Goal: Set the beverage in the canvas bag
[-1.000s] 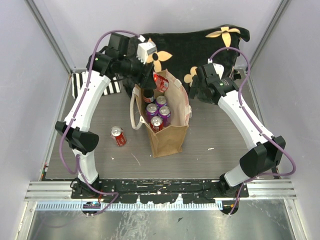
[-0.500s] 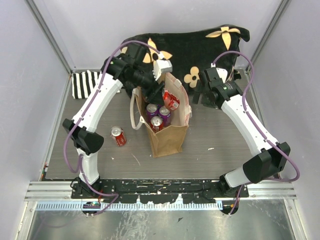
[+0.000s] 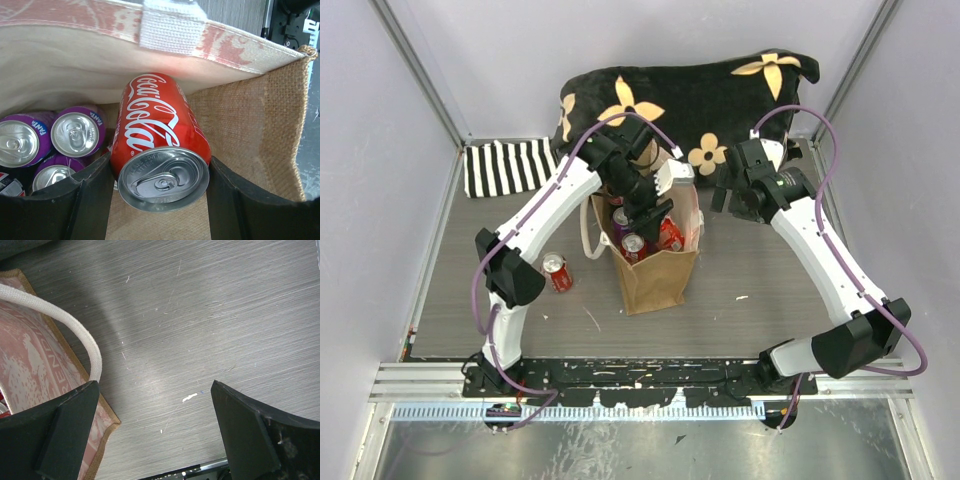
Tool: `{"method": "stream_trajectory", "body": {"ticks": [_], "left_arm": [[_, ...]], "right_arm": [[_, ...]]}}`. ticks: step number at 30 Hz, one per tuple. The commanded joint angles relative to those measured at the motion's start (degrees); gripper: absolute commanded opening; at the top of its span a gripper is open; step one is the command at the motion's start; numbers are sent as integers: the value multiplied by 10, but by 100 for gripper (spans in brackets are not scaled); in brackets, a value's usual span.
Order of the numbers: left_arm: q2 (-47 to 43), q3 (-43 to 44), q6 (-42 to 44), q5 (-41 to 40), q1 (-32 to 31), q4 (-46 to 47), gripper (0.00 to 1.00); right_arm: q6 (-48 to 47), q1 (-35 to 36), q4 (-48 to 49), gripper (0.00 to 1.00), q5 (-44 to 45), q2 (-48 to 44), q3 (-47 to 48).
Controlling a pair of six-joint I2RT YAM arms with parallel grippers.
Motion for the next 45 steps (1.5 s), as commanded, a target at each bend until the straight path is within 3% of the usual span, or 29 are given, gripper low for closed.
{"method": "stream_trajectory", "body": {"ticks": [1, 12, 23, 45], "left_arm": [[-1, 8, 119, -24, -29, -100, 0], [7, 28, 195, -42, -65, -201, 0], [10, -10, 244, -78, -81, -217, 0], [28, -136, 167, -106, -88, -95, 0]], "right_arm": [[-5, -3, 3, 100, -3, -22, 4], [-15, -4, 18, 100, -28, -38, -26], [-10, -4, 27, 100, -33, -49, -47], [-12, -10, 24, 100, -11, -49, -27]]}}
